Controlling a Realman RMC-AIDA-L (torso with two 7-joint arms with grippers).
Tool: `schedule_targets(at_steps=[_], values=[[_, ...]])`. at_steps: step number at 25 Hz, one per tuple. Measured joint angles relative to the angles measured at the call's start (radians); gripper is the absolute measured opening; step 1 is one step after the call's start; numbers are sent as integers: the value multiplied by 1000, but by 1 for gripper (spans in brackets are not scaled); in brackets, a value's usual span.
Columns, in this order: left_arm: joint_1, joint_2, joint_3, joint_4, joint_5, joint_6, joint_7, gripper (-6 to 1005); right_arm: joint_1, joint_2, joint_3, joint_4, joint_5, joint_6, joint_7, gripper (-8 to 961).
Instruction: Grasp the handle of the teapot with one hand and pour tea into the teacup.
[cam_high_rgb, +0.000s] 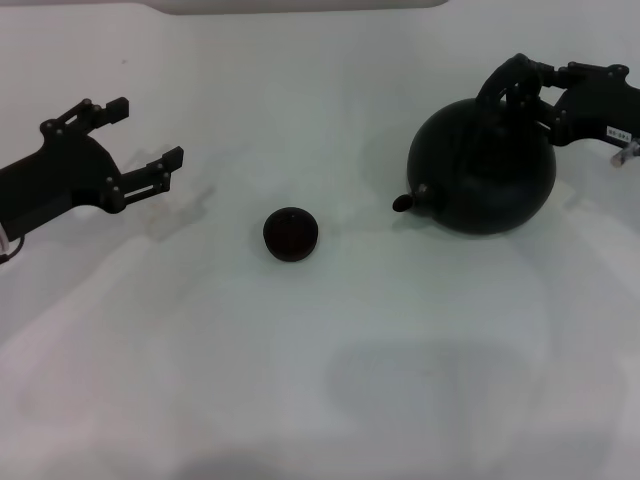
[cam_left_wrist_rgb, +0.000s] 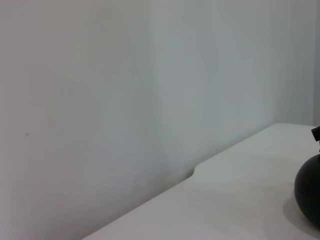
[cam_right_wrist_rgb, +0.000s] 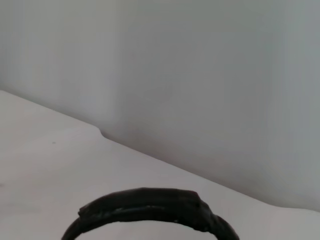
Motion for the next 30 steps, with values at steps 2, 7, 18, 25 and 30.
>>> schedule_targets(at_steps=[2, 7, 18, 25, 30], values=[[0, 0, 0, 0, 0, 0, 0, 878, -1, 0, 0, 0, 0, -3, 0, 430], [0, 0, 0, -1, 0, 0, 0, 878, -27, 0, 0, -30, 0, -19, 0, 430], [-2, 0, 0, -1, 0, -3, 11, 876, -89, 0, 69, -87, 1, -165, 0, 433], [-8, 1, 0, 1, 0, -3, 12, 878, -133, -1, 183, -92, -6, -280, -3, 433], [-9, 2, -8, -2, 2, -12, 30, 878, -160, -1, 291, -70, -9, -292, -58, 434]])
